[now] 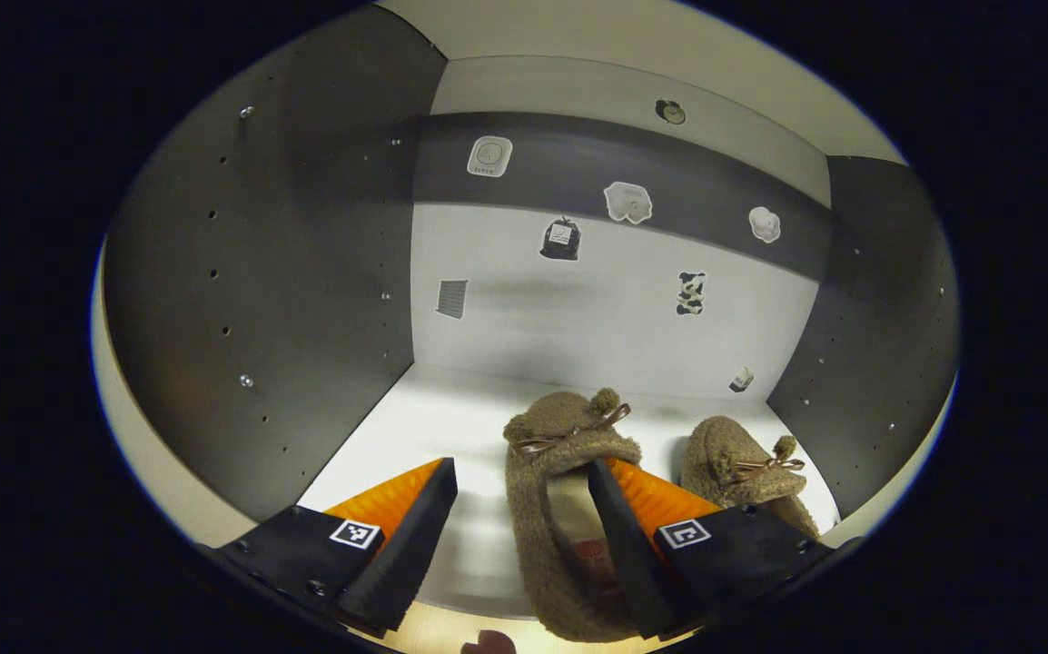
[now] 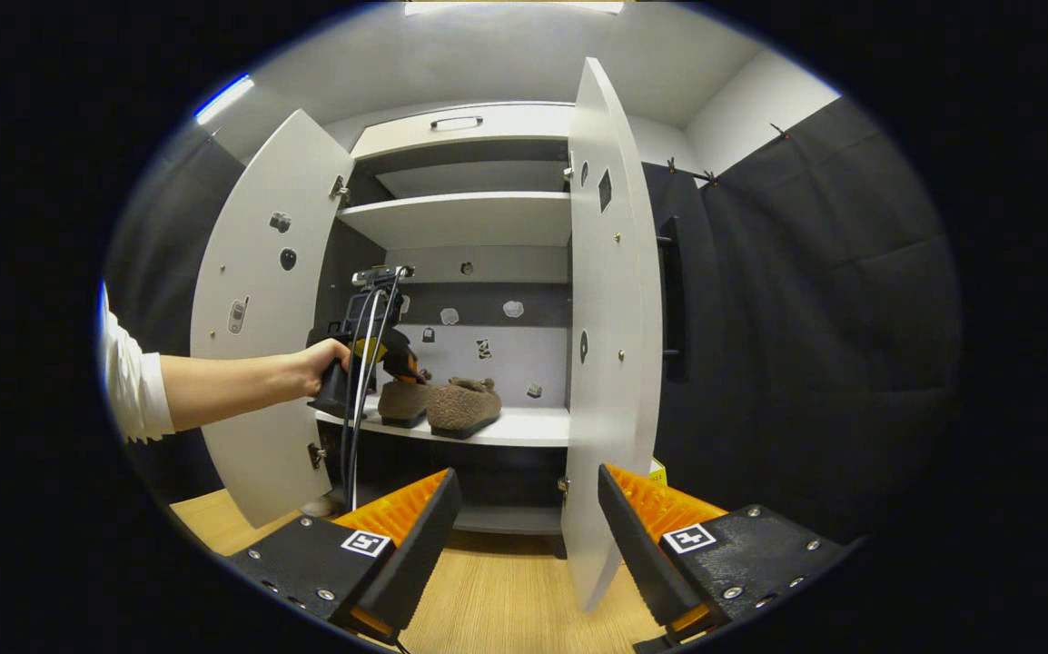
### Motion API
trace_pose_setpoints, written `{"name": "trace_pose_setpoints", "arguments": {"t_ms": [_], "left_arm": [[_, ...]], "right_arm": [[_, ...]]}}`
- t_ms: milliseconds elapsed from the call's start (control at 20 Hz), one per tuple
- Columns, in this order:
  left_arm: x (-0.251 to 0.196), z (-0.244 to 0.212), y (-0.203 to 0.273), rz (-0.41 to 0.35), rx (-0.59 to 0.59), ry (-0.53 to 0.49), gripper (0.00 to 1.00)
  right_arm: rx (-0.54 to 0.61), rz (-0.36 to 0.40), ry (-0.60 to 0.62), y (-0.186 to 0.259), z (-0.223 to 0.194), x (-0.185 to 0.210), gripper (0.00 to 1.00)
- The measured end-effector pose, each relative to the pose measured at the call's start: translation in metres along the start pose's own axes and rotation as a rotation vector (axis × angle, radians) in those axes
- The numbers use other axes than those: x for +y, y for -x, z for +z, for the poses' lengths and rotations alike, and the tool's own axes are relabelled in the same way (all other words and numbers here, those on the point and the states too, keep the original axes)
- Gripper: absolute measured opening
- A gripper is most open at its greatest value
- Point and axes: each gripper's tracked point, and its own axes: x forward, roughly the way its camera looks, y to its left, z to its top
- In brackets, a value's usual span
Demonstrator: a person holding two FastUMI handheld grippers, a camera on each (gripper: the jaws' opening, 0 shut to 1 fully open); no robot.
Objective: Grab one shoe with the right hand and put it into the shoe cabinet, grab the other shoe with the left hand and put it into the shoe cabinet; then close the right door with the right hand and the left door with the left hand.
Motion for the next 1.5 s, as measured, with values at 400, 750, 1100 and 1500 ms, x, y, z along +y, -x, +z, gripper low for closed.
{"name": "trace_pose_setpoints", "arguments": {"t_ms": [400, 750, 1100, 1500], "left_arm": [[-0.01, 0.047, 0.137, -0.105, -0.296, -0.047, 0.95], [0.009, -0.019, 0.259, -0.132, -0.419, -0.052, 0.99], [0.05, -0.099, 0.303, -0.048, -0.424, -0.041, 0.95], [0.054, -0.139, 0.331, -0.055, -0.447, -0.023, 0.95]], "right_arm": [[-0.041, 0.062, -0.002, -0.006, 0.013, 0.011, 0.93], [-0.052, 0.131, -0.023, -0.008, 0.007, 0.033, 0.93], [-0.048, 0.18, -0.003, -0.006, 0.002, 0.053, 0.93], [-0.046, 0.19, -0.021, -0.004, 0.003, 0.063, 0.93]]}}
